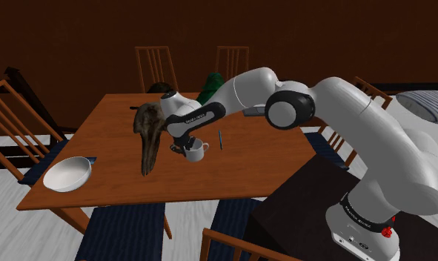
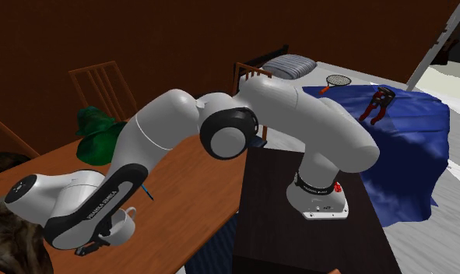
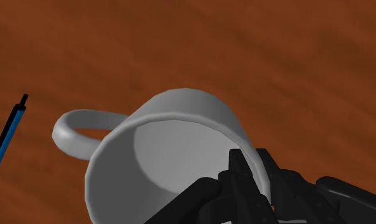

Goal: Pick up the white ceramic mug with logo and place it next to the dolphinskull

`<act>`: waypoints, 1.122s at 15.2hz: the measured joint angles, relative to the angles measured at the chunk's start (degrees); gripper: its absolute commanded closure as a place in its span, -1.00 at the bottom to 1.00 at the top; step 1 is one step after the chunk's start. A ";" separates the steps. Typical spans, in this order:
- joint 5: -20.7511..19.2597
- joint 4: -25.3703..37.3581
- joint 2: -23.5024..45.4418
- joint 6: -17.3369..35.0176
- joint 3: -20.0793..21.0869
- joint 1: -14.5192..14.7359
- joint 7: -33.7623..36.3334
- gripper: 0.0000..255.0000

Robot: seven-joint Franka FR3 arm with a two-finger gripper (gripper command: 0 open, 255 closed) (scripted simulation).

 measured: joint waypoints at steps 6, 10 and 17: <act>-0.02 0.20 0.30 0.13 -0.04 0.03 -0.01 -1.00; -0.03 0.22 0.30 0.13 -0.04 0.03 -0.01 -1.00; 0.45 0.64 -3.25 -3.76 0.45 -0.06 -0.26 -1.00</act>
